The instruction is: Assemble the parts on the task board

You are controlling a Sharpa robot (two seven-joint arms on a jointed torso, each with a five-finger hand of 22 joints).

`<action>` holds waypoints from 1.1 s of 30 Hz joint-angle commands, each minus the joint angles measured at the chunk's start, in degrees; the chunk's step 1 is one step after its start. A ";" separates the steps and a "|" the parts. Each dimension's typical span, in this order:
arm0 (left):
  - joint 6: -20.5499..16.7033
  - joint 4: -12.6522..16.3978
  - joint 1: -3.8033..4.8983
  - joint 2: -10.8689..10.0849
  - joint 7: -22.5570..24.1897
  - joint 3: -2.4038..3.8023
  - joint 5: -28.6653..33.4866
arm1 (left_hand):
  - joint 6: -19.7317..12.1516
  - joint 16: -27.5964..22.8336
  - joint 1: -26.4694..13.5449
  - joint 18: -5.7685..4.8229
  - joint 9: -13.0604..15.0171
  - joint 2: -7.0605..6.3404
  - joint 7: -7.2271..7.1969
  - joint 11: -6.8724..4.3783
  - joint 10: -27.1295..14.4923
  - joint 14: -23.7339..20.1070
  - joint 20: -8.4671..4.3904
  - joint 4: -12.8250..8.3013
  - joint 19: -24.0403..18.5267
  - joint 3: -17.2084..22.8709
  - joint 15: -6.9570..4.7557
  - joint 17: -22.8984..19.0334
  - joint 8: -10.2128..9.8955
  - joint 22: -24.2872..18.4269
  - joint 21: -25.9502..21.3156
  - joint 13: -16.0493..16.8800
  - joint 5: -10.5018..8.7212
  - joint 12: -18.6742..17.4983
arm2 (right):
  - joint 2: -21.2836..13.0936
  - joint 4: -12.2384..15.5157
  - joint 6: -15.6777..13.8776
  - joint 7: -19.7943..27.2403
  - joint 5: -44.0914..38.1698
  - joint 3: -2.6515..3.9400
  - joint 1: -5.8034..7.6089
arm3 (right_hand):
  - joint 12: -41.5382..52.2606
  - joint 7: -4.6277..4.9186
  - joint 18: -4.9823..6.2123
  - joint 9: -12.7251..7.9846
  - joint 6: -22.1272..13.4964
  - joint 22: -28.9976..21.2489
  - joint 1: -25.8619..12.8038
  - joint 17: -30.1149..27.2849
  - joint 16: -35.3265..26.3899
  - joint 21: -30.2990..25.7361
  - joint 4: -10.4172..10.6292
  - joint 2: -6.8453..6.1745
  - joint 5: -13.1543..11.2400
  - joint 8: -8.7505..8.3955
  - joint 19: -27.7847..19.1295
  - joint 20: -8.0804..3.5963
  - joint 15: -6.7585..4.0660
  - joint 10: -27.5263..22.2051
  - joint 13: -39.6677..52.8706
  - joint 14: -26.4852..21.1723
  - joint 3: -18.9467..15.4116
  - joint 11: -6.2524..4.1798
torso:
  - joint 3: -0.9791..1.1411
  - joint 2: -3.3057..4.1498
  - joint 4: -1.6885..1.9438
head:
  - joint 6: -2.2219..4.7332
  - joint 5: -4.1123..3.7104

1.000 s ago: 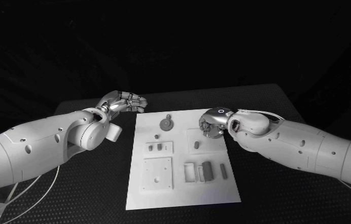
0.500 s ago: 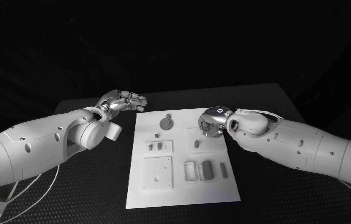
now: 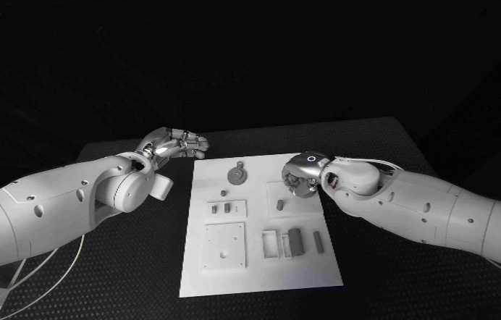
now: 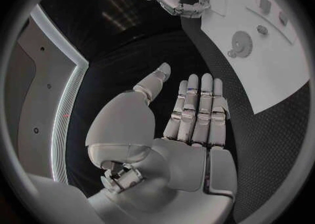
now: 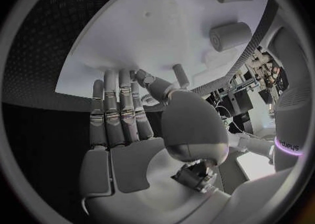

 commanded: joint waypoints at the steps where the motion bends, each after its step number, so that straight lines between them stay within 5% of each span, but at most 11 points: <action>1: 0.23 0.05 0.03 0.10 0.50 0.04 0.43 | -0.27 -0.25 0.02 -0.28 -0.07 0.41 -0.13 -0.01 -0.35 0.11 0.09 -0.13 -0.47 -0.07 0.47 0.10 0.21 -0.13 0.12 -0.08 -0.06 -0.15 | -0.19 -0.33 1.31 -1.39 -1.85 -0.49 -0.74 | -0.16 0.02 1.01 0.24 0.37 0.07 0.77 0.22 0.12 -0.20 -0.01 -0.05 0.14 0.38 0.33 0.04 -0.08 0.42 0.12 0.42 0.54 0.03 | 0.01 -0.01 -0.03 | 0.04 0.02; 21: 0.38 -0.41 0.02 0.29 0.32 0.04 0.42 | -0.40 -0.53 0.10 -0.28 -0.13 0.38 -0.06 0.06 -0.47 0.10 0.18 -0.09 -0.55 -0.04 0.56 0.23 0.16 -0.39 0.13 -0.16 -0.06 -0.19 | -0.80 1.09 -2.78 -0.90 -0.53 -0.47 -0.76 | -0.39 -0.08 1.09 0.89 0.46 0.42 1.09 0.87 0.08 -0.20 0.03 -0.13 0.13 0.65 0.56 0.09 -0.22 0.87 0.52 0.76 1.03 -0.08 | -0.01 0.01 -0.02 | 0.23 0.02; 33: 0.54 -0.54 0.02 0.28 0.24 0.04 0.42 | -0.43 -0.61 0.08 -0.28 -0.15 0.40 -0.05 0.07 -0.49 0.10 0.20 -0.07 -0.57 -0.05 0.58 0.27 0.16 -0.47 0.13 -0.18 -0.06 -0.19 | -1.84 2.90 -3.00 -1.17 -0.23 0.25 -0.72 | -0.46 -0.15 1.15 1.21 0.54 0.56 1.07 1.16 0.05 -0.24 0.03 -0.30 0.13 0.78 0.67 0.10 -0.31 1.12 0.72 0.94 1.14 -0.16 | -0.02 0.00 -0.06 | 0.47 0.09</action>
